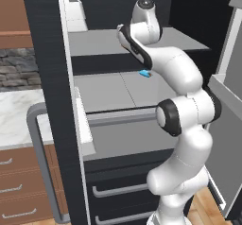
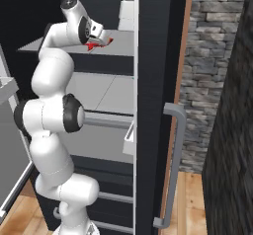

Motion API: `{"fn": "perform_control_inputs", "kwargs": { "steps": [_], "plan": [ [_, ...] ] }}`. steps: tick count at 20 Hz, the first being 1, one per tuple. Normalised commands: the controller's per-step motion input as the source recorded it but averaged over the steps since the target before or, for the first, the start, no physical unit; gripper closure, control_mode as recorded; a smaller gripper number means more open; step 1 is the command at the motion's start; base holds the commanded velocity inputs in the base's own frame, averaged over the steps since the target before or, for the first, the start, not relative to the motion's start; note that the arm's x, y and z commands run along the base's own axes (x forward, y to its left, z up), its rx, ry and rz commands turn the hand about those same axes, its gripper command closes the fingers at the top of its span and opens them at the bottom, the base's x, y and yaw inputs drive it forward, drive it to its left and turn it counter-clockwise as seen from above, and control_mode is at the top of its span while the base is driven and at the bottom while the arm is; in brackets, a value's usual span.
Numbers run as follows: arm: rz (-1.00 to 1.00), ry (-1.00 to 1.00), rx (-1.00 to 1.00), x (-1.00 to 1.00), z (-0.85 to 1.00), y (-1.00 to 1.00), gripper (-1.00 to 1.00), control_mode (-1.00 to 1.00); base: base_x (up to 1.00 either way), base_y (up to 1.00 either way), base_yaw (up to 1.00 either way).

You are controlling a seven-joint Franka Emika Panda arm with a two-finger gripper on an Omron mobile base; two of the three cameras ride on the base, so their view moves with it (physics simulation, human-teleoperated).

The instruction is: Take the fish from the fridge and place it on the digital scale on the counter by the fridge. Wait a few seconds for a reading, then move it to the plate on the dining counter.

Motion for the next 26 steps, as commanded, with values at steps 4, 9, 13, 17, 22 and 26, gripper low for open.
{"fn": "perform_control_inputs", "kwargs": {
  "steps": [4, 9, 13, 17, 22, 26],
  "plan": [
    [-0.02, 0.0, 0.0, 0.48, 0.0, 0.0, -1.0, -1.0, 0.0, 0.0, 0.0],
    [-0.02, 0.0, 0.0, 0.32, -0.09, 0.0, -1.0, -1.0, 0.0, 0.0, 0.0],
    [-0.05, 0.03, 0.0, 0.0, -0.39, 0.0, -1.0, -1.0, 0.0, 0.0, 0.0],
    [-0.07, 0.05, 0.0, -0.11, -0.56, 0.0, 1.0, -1.0, 0.0, 0.0, 0.0],
    [-0.08, 0.04, 0.0, -0.1, -0.55, 0.0, 1.0, -1.0, 0.0, 0.0, 0.0],
    [-0.06, 0.0, 0.0, -0.25, -0.2, -0.07, 1.0, -1.0, 0.0, 0.0, 0.0]
  ]
}}
